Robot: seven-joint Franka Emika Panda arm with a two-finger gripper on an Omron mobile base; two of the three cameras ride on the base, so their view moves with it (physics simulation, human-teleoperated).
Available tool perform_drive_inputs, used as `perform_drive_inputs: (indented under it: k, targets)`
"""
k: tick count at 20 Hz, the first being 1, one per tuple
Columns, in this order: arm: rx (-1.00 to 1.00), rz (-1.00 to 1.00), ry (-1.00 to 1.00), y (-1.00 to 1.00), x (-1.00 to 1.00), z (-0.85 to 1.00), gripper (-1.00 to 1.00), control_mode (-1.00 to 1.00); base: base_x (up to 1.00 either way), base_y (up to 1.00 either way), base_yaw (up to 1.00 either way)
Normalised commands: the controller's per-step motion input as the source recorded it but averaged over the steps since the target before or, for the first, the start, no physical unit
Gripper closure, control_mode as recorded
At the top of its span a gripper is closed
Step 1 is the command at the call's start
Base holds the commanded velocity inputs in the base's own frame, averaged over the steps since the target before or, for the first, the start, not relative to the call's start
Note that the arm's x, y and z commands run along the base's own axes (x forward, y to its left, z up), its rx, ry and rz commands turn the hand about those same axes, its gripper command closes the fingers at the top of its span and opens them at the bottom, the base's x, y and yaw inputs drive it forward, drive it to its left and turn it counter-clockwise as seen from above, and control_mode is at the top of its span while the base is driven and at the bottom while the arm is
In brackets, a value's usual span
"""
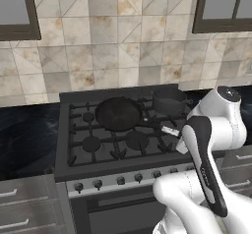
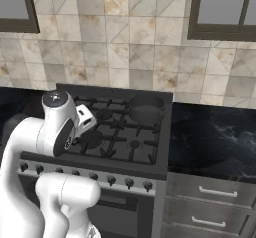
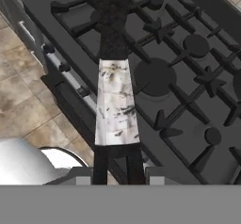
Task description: Move the pot and pan from the stove into the sink.
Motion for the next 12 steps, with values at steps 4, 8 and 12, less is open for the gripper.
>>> perform_drive_inputs:
  k: [4, 8, 12]
  targets:
    - [0.01, 0.02, -0.06, 0.0, -0.11, 0.02, 1.0, -1.0, 0.0, 0.0, 0.0]
    - [0.0, 0.0, 0.0, 0.0, 0.0, 0.0, 1.0, 1.0, -0.46, -0.08, 0.03]
    - [0.0, 0.0, 0.0, 0.0, 0.0, 0.0, 1.0, 1.0, -0.89, -0.18, 0.06]
